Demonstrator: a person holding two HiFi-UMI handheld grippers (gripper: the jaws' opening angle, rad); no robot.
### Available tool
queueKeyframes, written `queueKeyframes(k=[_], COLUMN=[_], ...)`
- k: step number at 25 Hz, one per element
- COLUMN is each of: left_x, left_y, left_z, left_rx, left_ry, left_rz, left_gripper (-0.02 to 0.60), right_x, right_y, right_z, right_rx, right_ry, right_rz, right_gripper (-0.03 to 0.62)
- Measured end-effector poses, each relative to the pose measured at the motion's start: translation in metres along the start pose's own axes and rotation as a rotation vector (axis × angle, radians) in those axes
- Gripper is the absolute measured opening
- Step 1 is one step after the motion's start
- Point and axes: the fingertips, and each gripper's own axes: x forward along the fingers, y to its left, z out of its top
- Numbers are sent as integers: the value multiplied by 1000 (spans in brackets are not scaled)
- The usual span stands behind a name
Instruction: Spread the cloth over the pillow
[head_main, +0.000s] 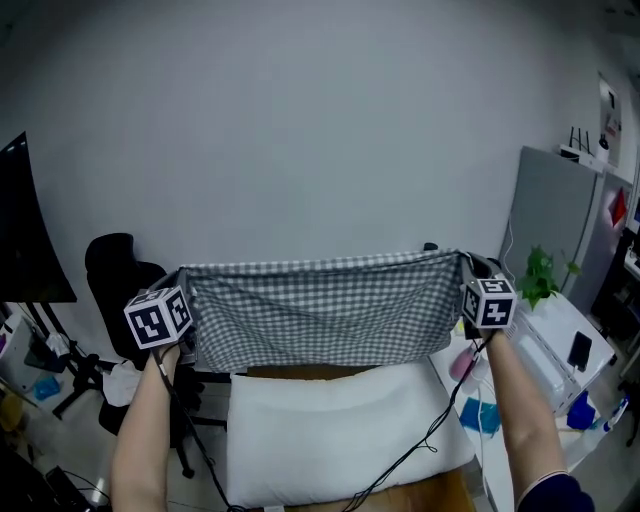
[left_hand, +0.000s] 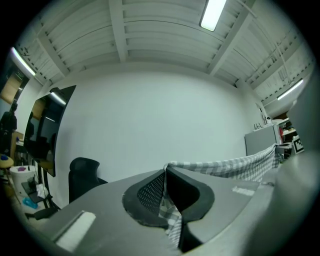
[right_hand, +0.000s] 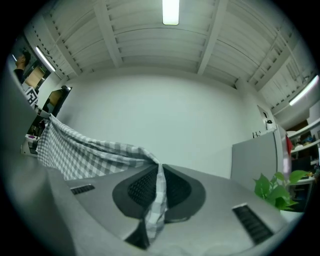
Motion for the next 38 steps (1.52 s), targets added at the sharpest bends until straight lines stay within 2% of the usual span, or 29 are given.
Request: queueKeyframes(k=[10,18,24,33,38], left_x=[-18,-58,-96,-155,-178], left_y=[7,-8,-11,-20,-23], left_z=[-71,-105,-138,-184,-204], left_rx=[0,18,24,-55,-87], left_ry=[112,146,195,269,301], left_rz=[-3,-53,-55,-61,-38], left_gripper=[12,12,12,12,12], right_x=[1,-41,-85,-157,-189], right_y=[18,12,14,15,17], right_z=[-60,-100,-127,-167,-186], right_rx=[1,-4,-19,47,86], right_ry=[100,162,195,265,314], right_rz=[39,40,65,63,64], right_gripper=[31,31,31,31,31])
